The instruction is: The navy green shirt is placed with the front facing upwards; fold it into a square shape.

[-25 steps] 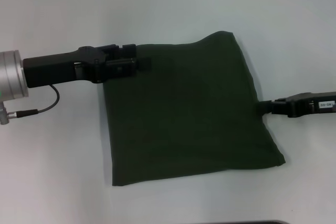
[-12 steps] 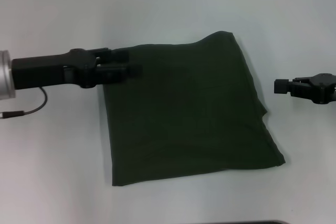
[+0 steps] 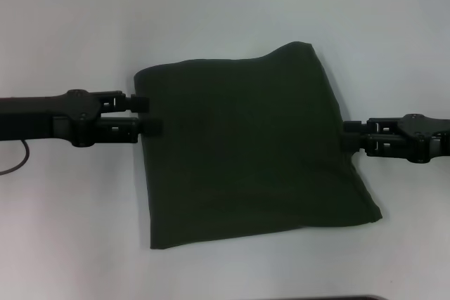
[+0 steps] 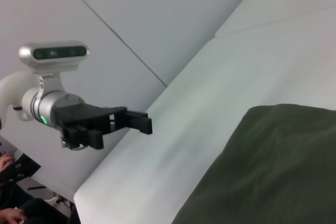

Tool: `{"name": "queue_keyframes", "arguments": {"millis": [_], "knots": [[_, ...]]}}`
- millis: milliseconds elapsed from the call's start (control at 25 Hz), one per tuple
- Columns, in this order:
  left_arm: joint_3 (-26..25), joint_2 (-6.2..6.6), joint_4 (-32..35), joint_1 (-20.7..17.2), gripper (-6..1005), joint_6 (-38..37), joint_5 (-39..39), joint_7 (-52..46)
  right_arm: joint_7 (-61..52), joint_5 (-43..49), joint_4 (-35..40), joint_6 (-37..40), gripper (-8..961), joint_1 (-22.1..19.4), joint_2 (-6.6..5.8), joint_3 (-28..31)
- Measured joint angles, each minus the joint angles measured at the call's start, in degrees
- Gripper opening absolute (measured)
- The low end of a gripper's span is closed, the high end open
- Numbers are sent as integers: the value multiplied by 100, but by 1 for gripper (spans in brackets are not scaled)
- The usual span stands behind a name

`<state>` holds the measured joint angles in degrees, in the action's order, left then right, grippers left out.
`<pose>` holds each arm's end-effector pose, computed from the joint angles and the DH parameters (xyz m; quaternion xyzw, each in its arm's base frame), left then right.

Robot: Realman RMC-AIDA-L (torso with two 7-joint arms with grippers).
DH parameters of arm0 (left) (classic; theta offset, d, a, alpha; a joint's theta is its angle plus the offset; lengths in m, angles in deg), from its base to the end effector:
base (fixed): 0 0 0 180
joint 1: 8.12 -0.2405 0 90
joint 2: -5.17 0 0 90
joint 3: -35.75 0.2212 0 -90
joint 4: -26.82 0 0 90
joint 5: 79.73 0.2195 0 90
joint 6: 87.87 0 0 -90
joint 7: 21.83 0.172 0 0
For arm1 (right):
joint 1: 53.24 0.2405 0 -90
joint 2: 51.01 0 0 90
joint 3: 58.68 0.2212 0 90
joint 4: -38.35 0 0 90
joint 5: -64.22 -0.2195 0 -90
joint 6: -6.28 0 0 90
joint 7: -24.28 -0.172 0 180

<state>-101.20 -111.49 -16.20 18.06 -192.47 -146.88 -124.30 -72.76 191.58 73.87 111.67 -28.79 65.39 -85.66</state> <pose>-0.2239 0.2905 0.0177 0.8999 0.3524 0.2564 0.0146 0.2739 0.2631 0.0149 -0.8696 0.4227 0.2549 0.0141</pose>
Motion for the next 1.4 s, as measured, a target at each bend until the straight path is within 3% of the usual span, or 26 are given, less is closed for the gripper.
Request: {"name": "queue_keyframes", "arguments": {"millis": [240, 480, 920, 1400], "knots": [[16, 14, 22, -14, 822, -66, 66, -28, 6, -1, -1, 112, 635, -41, 19, 151], [16, 18, 15, -61, 822, -116, 71, -65, 18, -1, -1, 176, 848, -52, 17, 182], [28, -15, 28, -55, 821, -148, 191, -78, 10, 29, -1, 202, 927, -51, 14, 147], [28, -2, 31, -49, 821, -152, 204, -140, -26, 35, 21, 176, 922, -46, 13, 181]]}}
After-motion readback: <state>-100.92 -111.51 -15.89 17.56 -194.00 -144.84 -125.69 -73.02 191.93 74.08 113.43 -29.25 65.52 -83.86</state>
